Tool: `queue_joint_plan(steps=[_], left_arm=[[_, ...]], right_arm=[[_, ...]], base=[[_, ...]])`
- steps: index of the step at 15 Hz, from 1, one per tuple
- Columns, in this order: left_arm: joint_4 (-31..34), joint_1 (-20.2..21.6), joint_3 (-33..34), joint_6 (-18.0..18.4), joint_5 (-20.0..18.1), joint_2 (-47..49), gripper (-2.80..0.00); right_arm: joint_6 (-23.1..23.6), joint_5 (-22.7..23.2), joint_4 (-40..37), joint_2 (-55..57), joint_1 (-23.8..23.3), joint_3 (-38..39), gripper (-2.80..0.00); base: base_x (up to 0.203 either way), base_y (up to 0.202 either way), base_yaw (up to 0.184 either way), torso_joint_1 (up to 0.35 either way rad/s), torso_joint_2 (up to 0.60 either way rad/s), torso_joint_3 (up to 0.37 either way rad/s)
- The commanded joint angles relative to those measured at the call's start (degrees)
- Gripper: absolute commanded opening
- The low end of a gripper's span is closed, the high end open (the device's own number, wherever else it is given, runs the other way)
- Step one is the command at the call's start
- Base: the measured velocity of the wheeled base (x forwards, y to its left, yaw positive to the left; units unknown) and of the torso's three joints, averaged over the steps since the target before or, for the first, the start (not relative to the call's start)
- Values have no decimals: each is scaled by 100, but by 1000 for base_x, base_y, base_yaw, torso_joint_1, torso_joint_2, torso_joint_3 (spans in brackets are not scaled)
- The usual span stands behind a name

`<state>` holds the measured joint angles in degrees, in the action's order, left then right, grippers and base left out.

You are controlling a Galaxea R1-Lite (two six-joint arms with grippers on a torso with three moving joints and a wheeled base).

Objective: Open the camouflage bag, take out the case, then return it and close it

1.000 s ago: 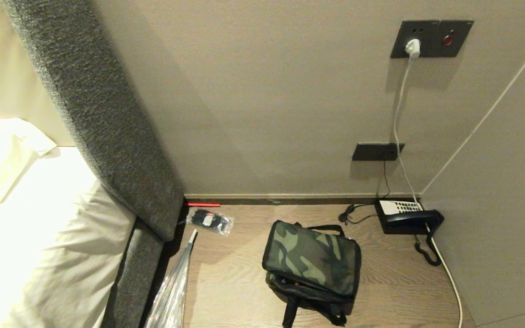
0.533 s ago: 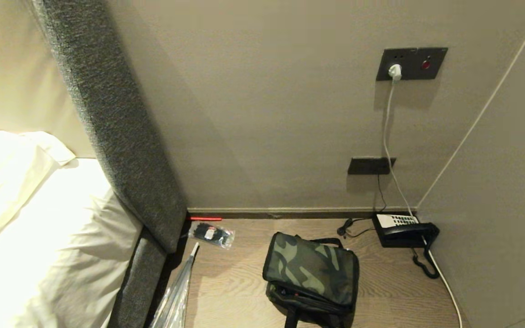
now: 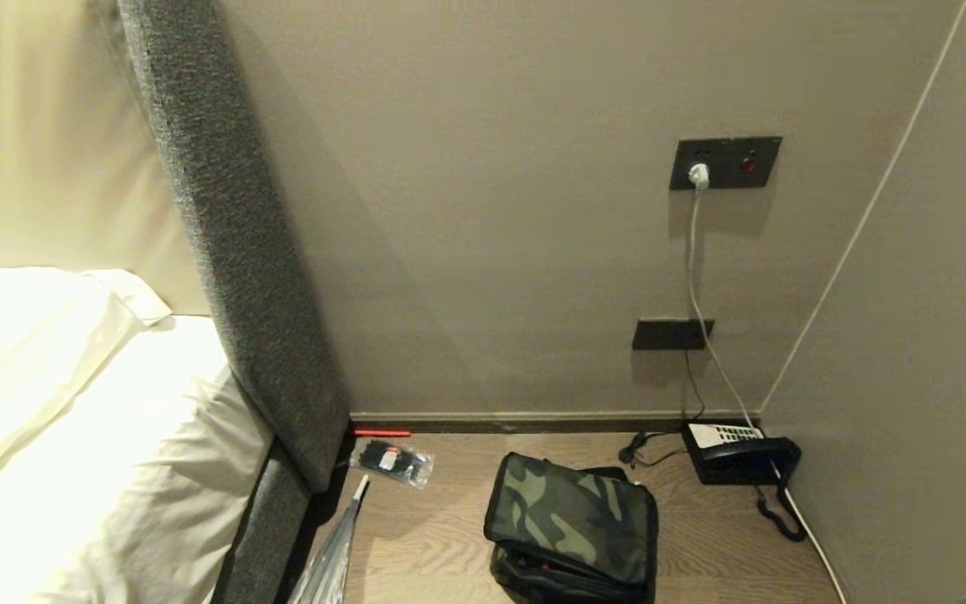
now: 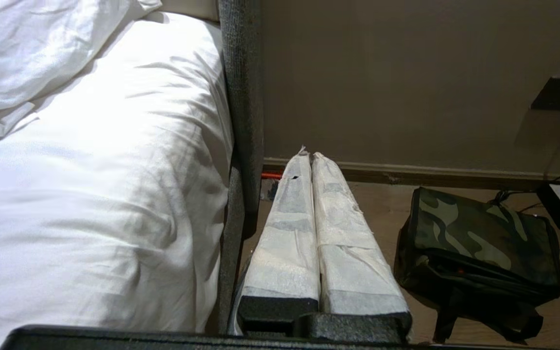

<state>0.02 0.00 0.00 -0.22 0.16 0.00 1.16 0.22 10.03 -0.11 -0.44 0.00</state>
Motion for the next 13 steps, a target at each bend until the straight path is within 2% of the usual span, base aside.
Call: queue_joint_plan(steps=[1, 13], left_arm=[[6, 0, 0, 4, -7, 0, -280], [6, 0, 0, 4, -7, 0, -280]], right_arm=[[-2, -4, 7, 2, 0, 229, -280], [60, 22, 25, 2, 0, 229, -280]], base=[[0, 0, 0, -2, 7, 163], [0, 0, 0, 1, 1, 15]])
